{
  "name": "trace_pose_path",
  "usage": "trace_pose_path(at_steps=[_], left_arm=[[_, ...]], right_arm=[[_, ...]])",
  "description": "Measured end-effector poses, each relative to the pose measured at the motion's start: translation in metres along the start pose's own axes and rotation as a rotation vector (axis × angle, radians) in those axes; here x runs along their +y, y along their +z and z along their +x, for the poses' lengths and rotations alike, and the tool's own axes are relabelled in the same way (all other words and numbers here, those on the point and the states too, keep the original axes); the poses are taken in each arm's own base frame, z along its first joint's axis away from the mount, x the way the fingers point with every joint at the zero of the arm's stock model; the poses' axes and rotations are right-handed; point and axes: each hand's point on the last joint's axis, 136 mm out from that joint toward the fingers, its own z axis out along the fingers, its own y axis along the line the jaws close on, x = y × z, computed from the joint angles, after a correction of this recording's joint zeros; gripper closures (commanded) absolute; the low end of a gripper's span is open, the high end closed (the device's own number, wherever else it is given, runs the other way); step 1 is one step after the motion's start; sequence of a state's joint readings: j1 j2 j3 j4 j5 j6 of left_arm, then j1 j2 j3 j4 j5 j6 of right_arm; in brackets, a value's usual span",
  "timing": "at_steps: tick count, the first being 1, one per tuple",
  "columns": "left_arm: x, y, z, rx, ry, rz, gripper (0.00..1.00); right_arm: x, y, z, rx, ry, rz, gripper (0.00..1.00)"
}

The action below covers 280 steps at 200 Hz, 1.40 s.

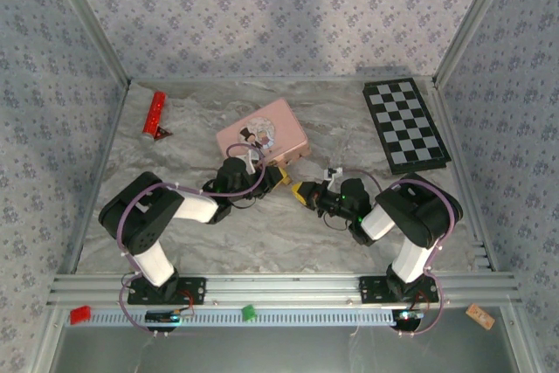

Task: Unlock a padlock with a key

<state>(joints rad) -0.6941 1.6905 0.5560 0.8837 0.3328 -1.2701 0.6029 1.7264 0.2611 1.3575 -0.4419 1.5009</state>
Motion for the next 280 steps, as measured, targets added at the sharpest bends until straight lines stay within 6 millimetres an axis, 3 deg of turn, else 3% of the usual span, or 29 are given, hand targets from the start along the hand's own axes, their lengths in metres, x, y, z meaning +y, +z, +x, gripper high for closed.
trace_pose_path(at_steps=[38, 84, 131, 190, 280], left_arm=[[0.000, 0.000, 0.000, -0.001, 0.000, 0.000, 0.85], [0.005, 0.000, 0.002, 0.004, -0.015, -0.022, 0.75], [0.017, 0.001, 0.006, 0.008, 0.006, -0.076, 0.73], [0.017, 0.002, 0.006, 0.007, 0.004, -0.074, 0.66], [0.015, 0.009, 0.004, 0.004, 0.005, -0.075, 0.68]], right_arm=[[0.000, 0.000, 0.000, 0.000, 0.000, 0.000, 1.00], [0.000, 0.000, 0.000, 0.002, 0.001, 0.000, 1.00], [-0.018, 0.004, 0.001, 0.011, 0.021, 0.036, 1.00], [-0.018, 0.005, 0.003, 0.016, 0.019, 0.034, 1.00], [-0.019, 0.005, 0.000, -0.006, 0.019, 0.040, 1.00]])
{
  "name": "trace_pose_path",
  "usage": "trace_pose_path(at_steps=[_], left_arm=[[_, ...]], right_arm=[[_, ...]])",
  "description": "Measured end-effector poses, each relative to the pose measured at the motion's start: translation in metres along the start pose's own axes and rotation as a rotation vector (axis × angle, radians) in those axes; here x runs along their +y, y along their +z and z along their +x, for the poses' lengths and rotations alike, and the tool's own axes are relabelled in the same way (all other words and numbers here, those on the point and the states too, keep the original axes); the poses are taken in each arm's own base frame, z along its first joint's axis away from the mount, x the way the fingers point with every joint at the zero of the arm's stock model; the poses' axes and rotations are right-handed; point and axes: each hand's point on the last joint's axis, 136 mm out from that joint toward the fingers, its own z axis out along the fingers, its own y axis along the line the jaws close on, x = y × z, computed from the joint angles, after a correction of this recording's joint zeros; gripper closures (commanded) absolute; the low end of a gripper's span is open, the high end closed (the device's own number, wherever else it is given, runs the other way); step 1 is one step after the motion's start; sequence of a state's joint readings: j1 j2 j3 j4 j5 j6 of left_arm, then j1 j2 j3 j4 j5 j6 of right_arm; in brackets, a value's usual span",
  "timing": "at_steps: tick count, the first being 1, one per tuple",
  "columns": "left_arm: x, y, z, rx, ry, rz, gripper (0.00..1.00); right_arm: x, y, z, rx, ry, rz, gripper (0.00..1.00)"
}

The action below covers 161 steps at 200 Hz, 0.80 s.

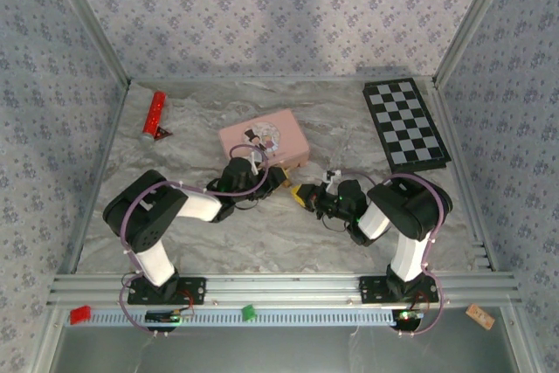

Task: Unlock a padlock with a key

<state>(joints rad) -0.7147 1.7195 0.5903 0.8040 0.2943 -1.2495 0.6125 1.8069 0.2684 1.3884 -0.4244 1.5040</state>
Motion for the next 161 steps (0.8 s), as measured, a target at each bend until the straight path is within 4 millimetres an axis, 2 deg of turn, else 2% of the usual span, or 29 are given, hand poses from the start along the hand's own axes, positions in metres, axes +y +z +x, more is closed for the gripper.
trace_pose_path(at_steps=[34, 93, 129, 161], left_arm=[[0.0016, 0.0013, 0.0000, 0.002, 0.006, -0.015, 0.69], [0.0025, 0.0040, 0.0023, 0.014, -0.001, -0.057, 0.66], [0.0040, 0.0043, 0.0029, 0.016, 0.004, -0.071, 0.68], [0.0056, 0.0045, 0.0034, 0.018, 0.014, -0.080, 0.74]], right_arm=[[0.0000, 0.0001, -0.0004, -0.002, 0.000, 0.000, 1.00], [-0.0027, 0.0014, 0.0017, 0.005, 0.003, 0.011, 1.00], [-0.0034, 0.0021, 0.0025, 0.008, 0.003, 0.013, 1.00], [-0.0033, 0.0021, 0.0025, 0.008, 0.003, 0.012, 1.00]])
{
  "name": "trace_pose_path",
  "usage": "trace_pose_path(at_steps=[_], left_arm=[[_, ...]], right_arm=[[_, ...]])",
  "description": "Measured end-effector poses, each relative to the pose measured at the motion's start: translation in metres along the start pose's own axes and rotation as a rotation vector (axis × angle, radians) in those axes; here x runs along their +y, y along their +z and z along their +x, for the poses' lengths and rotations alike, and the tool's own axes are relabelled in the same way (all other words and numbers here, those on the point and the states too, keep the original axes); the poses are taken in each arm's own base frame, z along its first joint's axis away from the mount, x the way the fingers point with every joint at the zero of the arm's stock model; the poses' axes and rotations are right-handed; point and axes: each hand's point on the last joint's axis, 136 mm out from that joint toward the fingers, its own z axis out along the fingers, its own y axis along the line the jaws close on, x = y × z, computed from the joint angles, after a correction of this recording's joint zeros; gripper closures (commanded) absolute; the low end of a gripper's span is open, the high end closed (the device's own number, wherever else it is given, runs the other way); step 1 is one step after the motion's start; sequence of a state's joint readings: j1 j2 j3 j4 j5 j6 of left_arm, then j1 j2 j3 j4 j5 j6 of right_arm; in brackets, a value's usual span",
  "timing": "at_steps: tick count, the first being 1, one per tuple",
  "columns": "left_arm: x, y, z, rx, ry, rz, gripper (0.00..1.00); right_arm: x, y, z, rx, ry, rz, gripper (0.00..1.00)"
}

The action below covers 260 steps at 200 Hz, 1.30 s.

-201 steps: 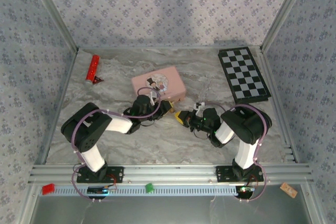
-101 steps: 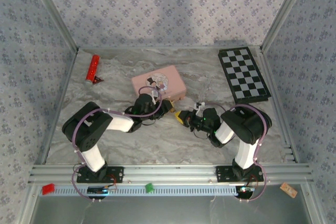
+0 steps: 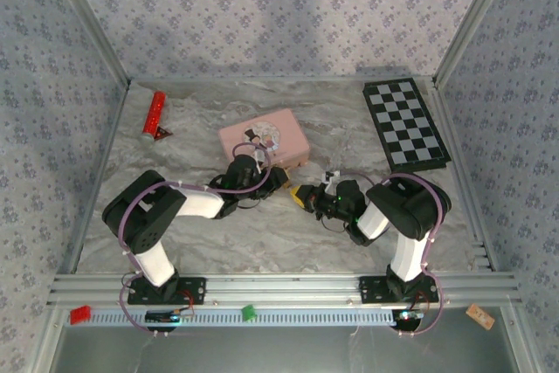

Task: Unlock a padlock with a key

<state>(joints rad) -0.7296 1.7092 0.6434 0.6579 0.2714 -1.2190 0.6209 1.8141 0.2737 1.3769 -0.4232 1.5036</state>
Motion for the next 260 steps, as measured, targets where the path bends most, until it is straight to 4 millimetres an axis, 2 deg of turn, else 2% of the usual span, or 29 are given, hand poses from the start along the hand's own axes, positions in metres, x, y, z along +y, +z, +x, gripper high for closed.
trace_pose_path(at_steps=[70, 260], left_arm=[[0.004, 0.001, -0.001, -0.014, 0.024, -0.022, 0.86], [-0.001, 0.001, -0.006, -0.048, -0.003, -0.009, 0.93]], right_arm=[[0.000, 0.001, -0.002, 0.002, 0.004, 0.005, 1.00], [0.007, 0.010, -0.012, 0.038, 0.015, -0.002, 1.00]])
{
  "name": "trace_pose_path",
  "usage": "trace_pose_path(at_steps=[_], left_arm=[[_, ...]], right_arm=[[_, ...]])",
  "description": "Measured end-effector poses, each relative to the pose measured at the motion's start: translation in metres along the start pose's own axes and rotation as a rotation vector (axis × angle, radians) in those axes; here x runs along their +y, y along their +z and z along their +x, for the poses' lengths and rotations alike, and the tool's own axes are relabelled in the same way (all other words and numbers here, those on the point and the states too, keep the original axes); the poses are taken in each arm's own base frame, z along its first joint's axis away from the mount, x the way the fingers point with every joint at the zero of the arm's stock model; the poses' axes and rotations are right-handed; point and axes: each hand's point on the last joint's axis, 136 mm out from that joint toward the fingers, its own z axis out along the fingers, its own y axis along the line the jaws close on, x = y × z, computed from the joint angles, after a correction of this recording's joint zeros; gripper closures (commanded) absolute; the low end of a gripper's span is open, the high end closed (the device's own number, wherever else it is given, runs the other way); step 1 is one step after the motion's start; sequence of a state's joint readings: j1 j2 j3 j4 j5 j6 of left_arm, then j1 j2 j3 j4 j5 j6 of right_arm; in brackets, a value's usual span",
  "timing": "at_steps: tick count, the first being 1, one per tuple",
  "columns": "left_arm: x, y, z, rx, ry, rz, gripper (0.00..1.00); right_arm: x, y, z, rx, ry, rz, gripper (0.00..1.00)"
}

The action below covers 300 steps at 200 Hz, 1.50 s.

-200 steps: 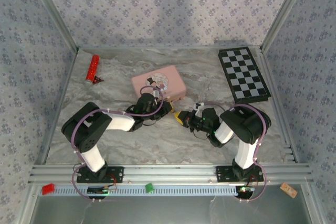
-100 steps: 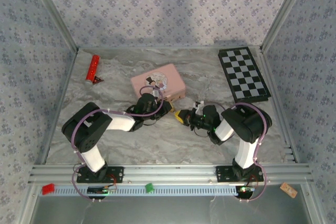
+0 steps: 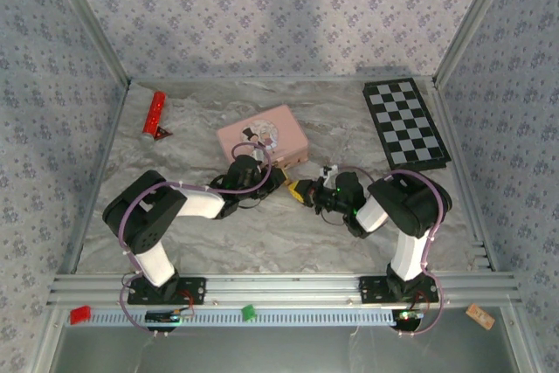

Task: Unlock a padlock with a key

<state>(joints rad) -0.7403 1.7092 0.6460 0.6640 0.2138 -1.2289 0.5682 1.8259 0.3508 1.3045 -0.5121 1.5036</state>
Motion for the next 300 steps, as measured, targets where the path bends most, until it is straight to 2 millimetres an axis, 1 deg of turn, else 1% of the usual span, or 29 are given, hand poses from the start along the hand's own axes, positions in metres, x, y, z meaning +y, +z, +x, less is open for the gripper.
trace_pose_path(at_steps=[73, 158, 197, 241, 253, 274, 300], left_arm=[[0.002, 0.000, -0.007, -0.038, -0.015, -0.013, 0.94], [0.002, 0.000, -0.006, -0.038, -0.032, -0.009, 0.96], [0.002, -0.001, -0.007, -0.042, -0.031, -0.006, 0.96], [0.003, -0.001, -0.004, -0.032, -0.024, -0.013, 0.96], [0.004, -0.001, -0.002, -0.023, -0.019, -0.017, 0.96], [0.003, -0.002, 0.000, -0.014, -0.015, -0.015, 0.96], [0.004, -0.003, 0.002, -0.008, -0.010, -0.016, 0.96]], right_arm=[[0.001, 0.007, -0.002, 0.028, -0.001, 0.013, 1.00], [0.002, 0.004, -0.006, 0.049, -0.044, 0.007, 1.00], [0.001, 0.004, -0.004, 0.052, -0.057, 0.008, 0.92], [0.004, 0.004, -0.005, 0.032, -0.092, -0.004, 0.69], [0.005, 0.002, -0.006, 0.019, -0.106, -0.011, 0.64], [0.005, 0.000, -0.008, 0.002, -0.114, -0.016, 0.63], [0.003, -0.004, -0.007, -0.007, -0.116, -0.013, 0.68]])
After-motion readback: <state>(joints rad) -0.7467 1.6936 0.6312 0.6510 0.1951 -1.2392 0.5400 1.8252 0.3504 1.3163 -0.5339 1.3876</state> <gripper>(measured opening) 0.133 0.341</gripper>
